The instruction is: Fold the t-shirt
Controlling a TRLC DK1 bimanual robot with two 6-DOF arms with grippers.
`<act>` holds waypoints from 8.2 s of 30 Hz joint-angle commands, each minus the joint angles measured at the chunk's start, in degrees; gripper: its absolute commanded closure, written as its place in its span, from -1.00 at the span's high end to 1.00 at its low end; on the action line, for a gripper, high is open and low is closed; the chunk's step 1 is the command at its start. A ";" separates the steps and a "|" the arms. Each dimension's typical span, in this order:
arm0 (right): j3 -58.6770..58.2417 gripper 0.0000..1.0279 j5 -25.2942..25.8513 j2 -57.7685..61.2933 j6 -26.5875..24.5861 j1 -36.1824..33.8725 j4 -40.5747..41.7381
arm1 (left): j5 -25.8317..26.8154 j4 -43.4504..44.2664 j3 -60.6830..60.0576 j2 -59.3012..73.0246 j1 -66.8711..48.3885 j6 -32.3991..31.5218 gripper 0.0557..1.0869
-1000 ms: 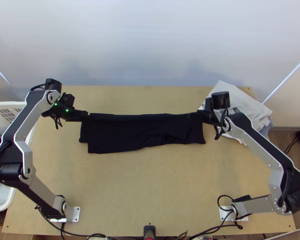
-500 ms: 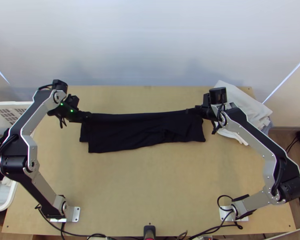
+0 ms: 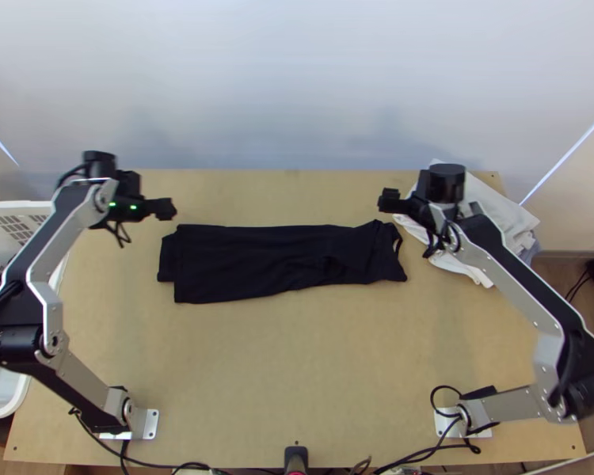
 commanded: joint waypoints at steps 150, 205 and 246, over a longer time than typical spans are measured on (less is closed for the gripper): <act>-7.84 0.82 -17.24 -15.85 19.77 -5.83 -11.29 | -1.99 -21.32 22.82 15.79 -34.49 -11.17 -0.93; 14.31 0.93 -45.89 37.41 13.00 12.62 4.00 | 0.56 1.79 1.55 -16.20 -16.56 -10.46 0.92; 33.82 -0.94 -41.58 15.00 23.90 -4.08 -10.68 | 2.05 5.66 -6.18 -19.80 -10.59 -10.99 0.92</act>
